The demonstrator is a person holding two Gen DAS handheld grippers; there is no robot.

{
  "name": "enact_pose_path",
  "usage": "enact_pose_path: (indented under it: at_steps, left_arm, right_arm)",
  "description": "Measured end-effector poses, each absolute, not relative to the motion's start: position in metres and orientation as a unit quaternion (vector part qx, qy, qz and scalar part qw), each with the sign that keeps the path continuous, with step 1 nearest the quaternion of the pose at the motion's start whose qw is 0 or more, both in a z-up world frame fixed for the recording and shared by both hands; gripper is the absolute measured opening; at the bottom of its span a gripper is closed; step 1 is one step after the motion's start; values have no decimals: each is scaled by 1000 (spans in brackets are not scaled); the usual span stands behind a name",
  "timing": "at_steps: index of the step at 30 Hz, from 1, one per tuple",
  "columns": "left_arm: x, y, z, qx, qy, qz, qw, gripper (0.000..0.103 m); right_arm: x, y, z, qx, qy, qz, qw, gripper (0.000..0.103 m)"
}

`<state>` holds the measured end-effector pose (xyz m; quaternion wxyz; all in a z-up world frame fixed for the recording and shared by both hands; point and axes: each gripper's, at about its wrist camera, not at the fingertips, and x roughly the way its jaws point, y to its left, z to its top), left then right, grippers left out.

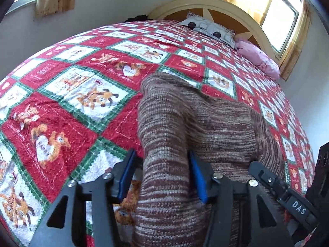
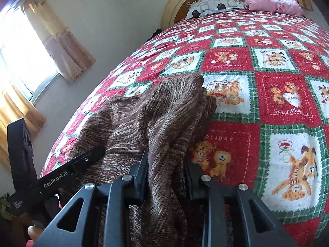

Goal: Fold small clothes

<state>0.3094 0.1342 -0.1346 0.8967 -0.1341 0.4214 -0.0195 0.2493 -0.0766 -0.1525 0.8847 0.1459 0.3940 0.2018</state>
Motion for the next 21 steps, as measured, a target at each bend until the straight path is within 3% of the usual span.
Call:
enact_pose_path:
  at_steps: [3,5,7,10,13,15,17,18,20,21]
  left_arm:
    - [304,139,-131,-142,437,-40,887,64]
    - [287,147,-129,-159,447,-63,878,74]
    - [267,154,-128,-180,452,-86,870,79]
    - [239,159,-131,-209,455,-108,859,79]
    - [220,146,-130,-180,453,-115,865,79]
    - [209,139,-131,-156,447,-116,873,79]
    - [208,132,-132,-135,444,-106,879,71]
    - [208,132,-131,-134,444,-104,880,66]
    - [208,133,-129,-145,452,-115,873,32]
    - [207,135,-127,-154,455,-121,869,30]
  right_arm:
    - [242,-87,-152,162,401,202,879,45]
    - [226,-96,-148,171,408,194,875,60]
    - [205,-104,-148,187,414,212,865,65]
    - [171,-108,-153,182,421,245,854,65]
    - [140,-92,-155,105,409,248,872,65]
    - [127,-78,-153,60,406,237,881,52]
    - [121,-72,-154,38,406,226,885,27]
    - [121,-74,-154,54,407,231,882,23]
    - [123,-83,-156,101,418,236,871,21]
    - [123,-89,-156,123,422,240,866,20]
